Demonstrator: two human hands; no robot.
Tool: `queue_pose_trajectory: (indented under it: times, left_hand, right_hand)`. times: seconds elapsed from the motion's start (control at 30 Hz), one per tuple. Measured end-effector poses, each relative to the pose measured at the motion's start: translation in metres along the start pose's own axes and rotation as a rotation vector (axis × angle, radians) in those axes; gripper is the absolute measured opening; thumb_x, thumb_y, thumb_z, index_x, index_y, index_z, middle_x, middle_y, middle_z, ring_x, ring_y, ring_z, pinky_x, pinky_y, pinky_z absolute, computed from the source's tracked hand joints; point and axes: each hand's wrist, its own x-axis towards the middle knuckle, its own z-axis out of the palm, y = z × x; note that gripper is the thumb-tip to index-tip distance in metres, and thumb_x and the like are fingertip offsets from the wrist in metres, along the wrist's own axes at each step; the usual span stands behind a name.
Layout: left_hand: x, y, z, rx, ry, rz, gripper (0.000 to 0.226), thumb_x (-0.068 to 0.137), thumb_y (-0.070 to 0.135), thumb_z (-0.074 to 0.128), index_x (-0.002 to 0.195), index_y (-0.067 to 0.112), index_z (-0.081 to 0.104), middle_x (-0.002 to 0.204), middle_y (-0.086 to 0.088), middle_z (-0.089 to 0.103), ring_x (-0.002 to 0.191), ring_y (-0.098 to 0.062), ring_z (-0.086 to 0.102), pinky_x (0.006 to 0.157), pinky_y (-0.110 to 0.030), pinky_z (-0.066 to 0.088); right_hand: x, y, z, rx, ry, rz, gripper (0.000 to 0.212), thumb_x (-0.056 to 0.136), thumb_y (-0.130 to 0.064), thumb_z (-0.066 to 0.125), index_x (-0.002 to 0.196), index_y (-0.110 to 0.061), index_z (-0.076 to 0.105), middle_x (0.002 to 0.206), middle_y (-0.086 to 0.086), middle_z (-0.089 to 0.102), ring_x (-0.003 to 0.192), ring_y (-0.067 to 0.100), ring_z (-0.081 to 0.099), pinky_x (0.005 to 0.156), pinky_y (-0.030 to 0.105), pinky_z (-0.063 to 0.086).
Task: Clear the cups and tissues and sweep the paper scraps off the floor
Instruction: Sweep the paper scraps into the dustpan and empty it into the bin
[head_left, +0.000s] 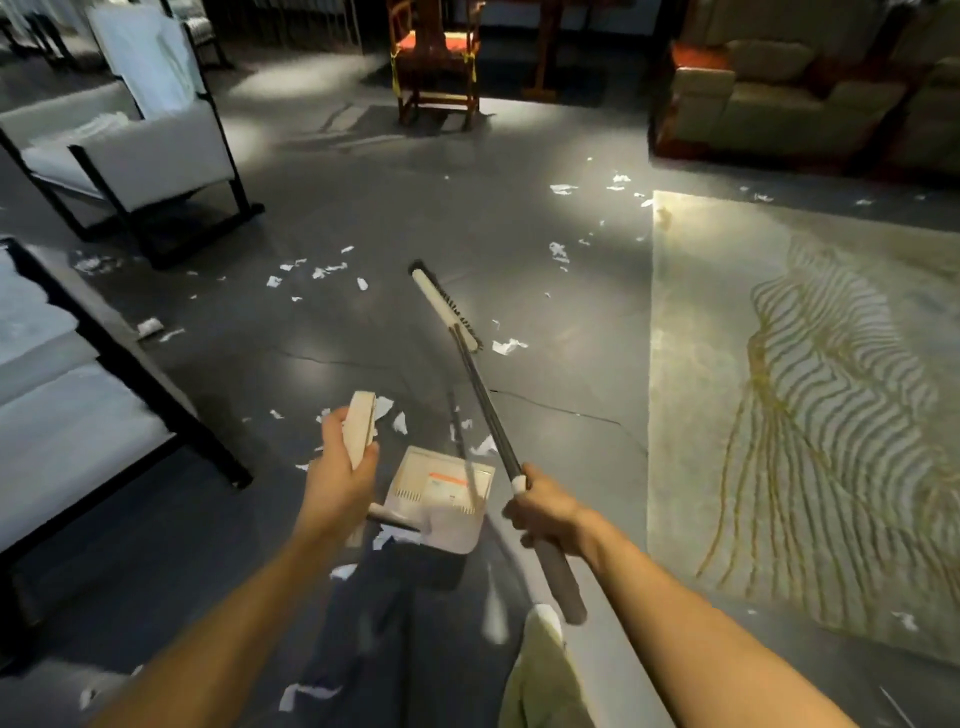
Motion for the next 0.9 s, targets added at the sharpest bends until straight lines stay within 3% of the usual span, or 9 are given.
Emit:
queue_pose_trajectory:
  times: [0.13, 0.23, 0.3, 0.37, 0.43, 0.63, 0.7, 0.8, 0.9]
  left_hand:
    - [0.084, 0.048, 0.057, -0.02, 0.079, -0.037, 0.038, 0.092, 0.017, 0.047, 0.123, 0.036, 0.035, 0.08, 0.004, 0.052, 0.068, -0.012, 0.051, 0.054, -0.027, 0.037]
    - [0.142, 0.081, 0.091, -0.034, 0.118, -0.057, 0.035, 0.093, 0.021, 0.047, 0.115, 0.043, 0.032, 0.08, 0.004, 0.054, 0.061, -0.014, 0.056, 0.051, -0.029, 0.043]
    - [0.169, 0.095, 0.1, -0.023, 0.116, -0.039, 0.034, 0.093, 0.022, 0.048, 0.114, 0.042, 0.031, 0.078, 0.0, 0.056, 0.052, -0.014, 0.059, 0.048, -0.029, 0.046]
    - [0.211, 0.107, 0.115, -0.001, 0.11, -0.026, 0.034, 0.093, 0.024, 0.047, 0.116, 0.041, 0.03, 0.079, -0.004, 0.058, 0.057, -0.021, 0.061, 0.053, -0.032, 0.05]
    - [0.257, 0.117, 0.133, 0.021, 0.112, -0.025, 0.032, 0.093, 0.025, 0.047, 0.116, 0.039, 0.03, 0.083, -0.008, 0.059, 0.065, -0.029, 0.061, 0.061, -0.039, 0.052]
    - [0.412, 0.14, 0.181, 0.009, 0.15, -0.048, 0.034, 0.093, 0.02, 0.048, 0.118, 0.036, 0.032, 0.097, -0.013, 0.058, 0.077, -0.031, 0.057, 0.068, -0.035, 0.046]
    - [0.467, 0.151, 0.192, 0.012, 0.152, -0.063, 0.035, 0.093, 0.019, 0.05, 0.119, 0.035, 0.032, 0.102, -0.011, 0.058, 0.077, -0.029, 0.058, 0.062, -0.032, 0.046]
    - [0.544, 0.176, 0.205, 0.037, 0.159, -0.06, 0.04, 0.092, 0.021, 0.056, 0.123, 0.034, 0.033, 0.104, -0.004, 0.054, 0.075, -0.019, 0.053, 0.046, -0.013, 0.037]
    - [0.616, 0.202, 0.216, 0.069, 0.135, -0.06, 0.039, 0.093, 0.022, 0.056, 0.122, 0.034, 0.032, 0.101, -0.004, 0.054, 0.076, -0.021, 0.052, 0.045, -0.014, 0.034]
  right_hand:
    - [0.069, -0.053, -0.087, 0.024, 0.026, -0.083, 0.024, 0.088, -0.001, 0.051, 0.104, -0.017, 0.045, 0.08, 0.006, 0.052, 0.053, 0.013, 0.048, 0.04, 0.02, 0.042]
    - [0.12, -0.083, -0.137, -0.001, 0.006, -0.095, 0.04, 0.09, -0.007, 0.056, 0.12, -0.028, 0.04, 0.087, -0.002, 0.054, 0.055, 0.014, 0.051, 0.043, 0.022, 0.046]
    - [0.143, -0.096, -0.155, -0.045, 0.009, -0.115, 0.05, 0.091, -0.005, 0.054, 0.133, -0.026, 0.038, 0.088, -0.007, 0.053, 0.057, 0.012, 0.052, 0.044, 0.021, 0.046]
    - [0.181, -0.118, -0.181, -0.071, 0.02, -0.149, 0.053, 0.092, -0.005, 0.05, 0.14, -0.023, 0.036, 0.087, -0.008, 0.053, 0.059, 0.011, 0.052, 0.043, 0.02, 0.045]
    - [0.221, -0.144, -0.208, -0.119, 0.025, -0.177, 0.051, 0.093, -0.007, 0.046, 0.14, -0.022, 0.037, 0.084, -0.007, 0.053, 0.057, 0.011, 0.052, 0.042, 0.02, 0.044]
    - [0.355, -0.251, -0.271, -0.207, 0.021, -0.218, 0.046, 0.091, -0.005, 0.041, 0.135, -0.02, 0.043, 0.082, 0.002, 0.055, 0.058, 0.017, 0.053, 0.044, 0.024, 0.049]
    - [0.398, -0.294, -0.29, -0.236, 0.008, -0.197, 0.046, 0.09, -0.005, 0.043, 0.134, -0.017, 0.043, 0.081, 0.004, 0.055, 0.056, 0.018, 0.053, 0.042, 0.023, 0.048]
    - [0.454, -0.352, -0.327, -0.284, -0.046, -0.187, 0.048, 0.089, -0.002, 0.045, 0.136, -0.012, 0.042, 0.079, 0.006, 0.053, 0.053, 0.017, 0.051, 0.036, 0.018, 0.042]
    - [0.506, -0.396, -0.366, -0.315, -0.097, -0.166, 0.049, 0.089, 0.001, 0.045, 0.137, -0.009, 0.04, 0.072, 0.007, 0.049, 0.047, 0.015, 0.046, 0.035, 0.017, 0.039]
